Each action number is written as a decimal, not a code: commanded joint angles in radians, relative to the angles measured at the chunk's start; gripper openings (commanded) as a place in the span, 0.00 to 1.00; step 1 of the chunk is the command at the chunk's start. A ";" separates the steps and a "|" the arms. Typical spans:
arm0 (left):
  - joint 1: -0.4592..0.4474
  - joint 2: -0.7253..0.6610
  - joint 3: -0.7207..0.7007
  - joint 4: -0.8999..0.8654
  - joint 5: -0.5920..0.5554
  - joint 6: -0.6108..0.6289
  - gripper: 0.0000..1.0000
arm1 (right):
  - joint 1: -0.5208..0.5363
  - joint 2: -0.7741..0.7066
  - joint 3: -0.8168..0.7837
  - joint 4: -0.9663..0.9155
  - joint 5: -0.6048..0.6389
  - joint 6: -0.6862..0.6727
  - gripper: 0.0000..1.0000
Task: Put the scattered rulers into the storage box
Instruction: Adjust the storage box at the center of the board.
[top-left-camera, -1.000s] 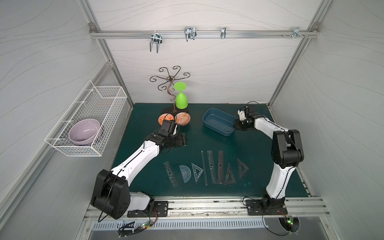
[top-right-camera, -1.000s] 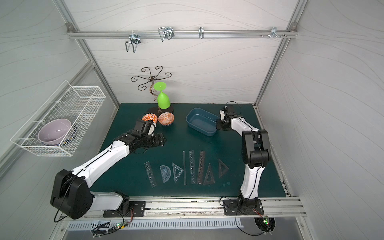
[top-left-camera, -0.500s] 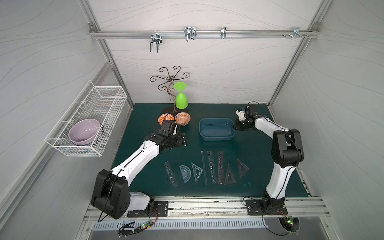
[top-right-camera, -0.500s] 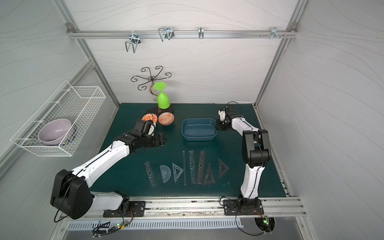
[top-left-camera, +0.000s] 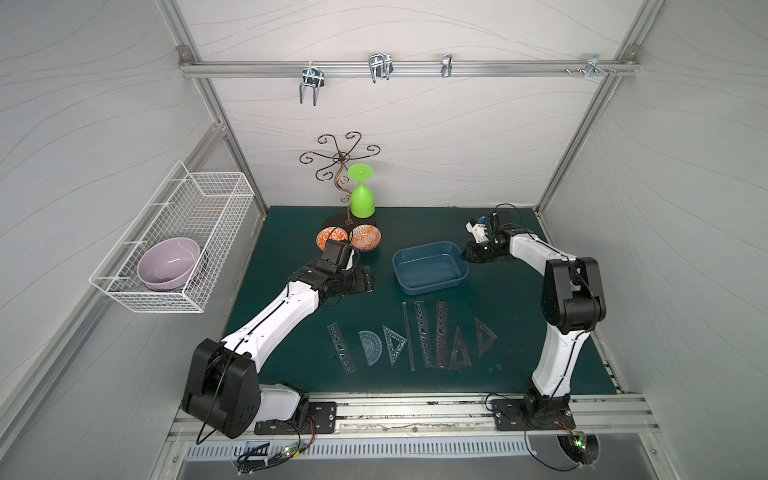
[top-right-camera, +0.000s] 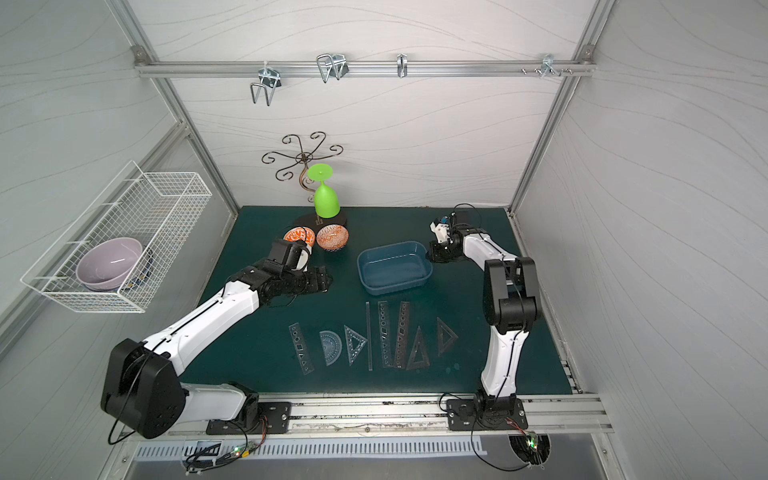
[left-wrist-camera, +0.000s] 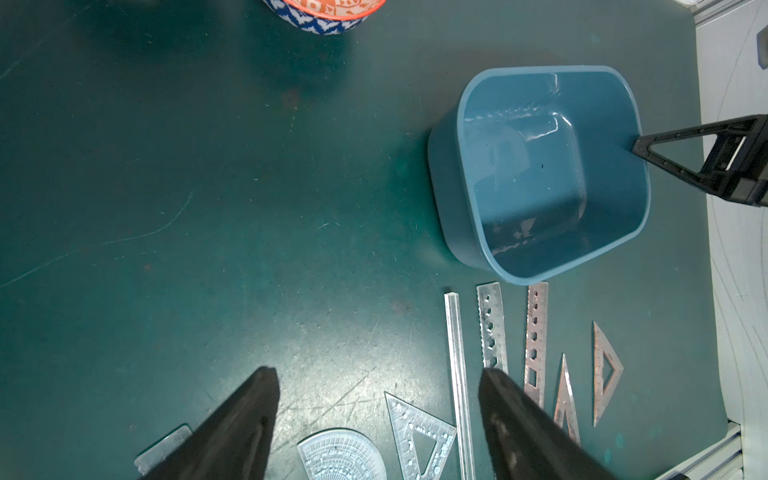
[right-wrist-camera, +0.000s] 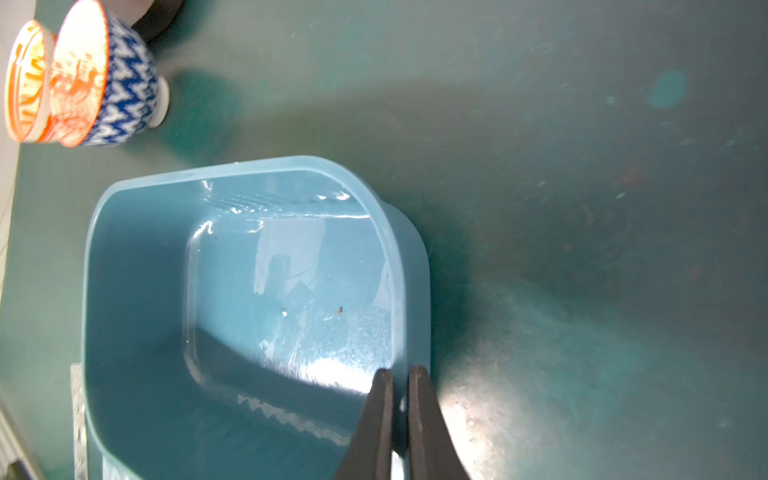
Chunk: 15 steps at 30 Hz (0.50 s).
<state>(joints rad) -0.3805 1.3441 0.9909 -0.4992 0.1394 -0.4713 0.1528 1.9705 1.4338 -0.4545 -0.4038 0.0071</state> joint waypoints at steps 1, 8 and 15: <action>-0.003 -0.010 0.015 0.010 0.000 0.010 0.80 | -0.003 0.012 0.024 -0.058 -0.069 -0.050 0.10; -0.003 -0.011 0.011 0.013 -0.016 0.015 0.80 | -0.004 0.001 0.034 -0.090 -0.124 -0.094 0.11; -0.004 -0.009 0.015 0.003 -0.042 0.025 0.80 | -0.004 0.008 0.059 -0.133 -0.173 -0.136 0.12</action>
<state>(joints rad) -0.3805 1.3441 0.9909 -0.4995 0.1230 -0.4641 0.1528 1.9705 1.4700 -0.5354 -0.5228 -0.0883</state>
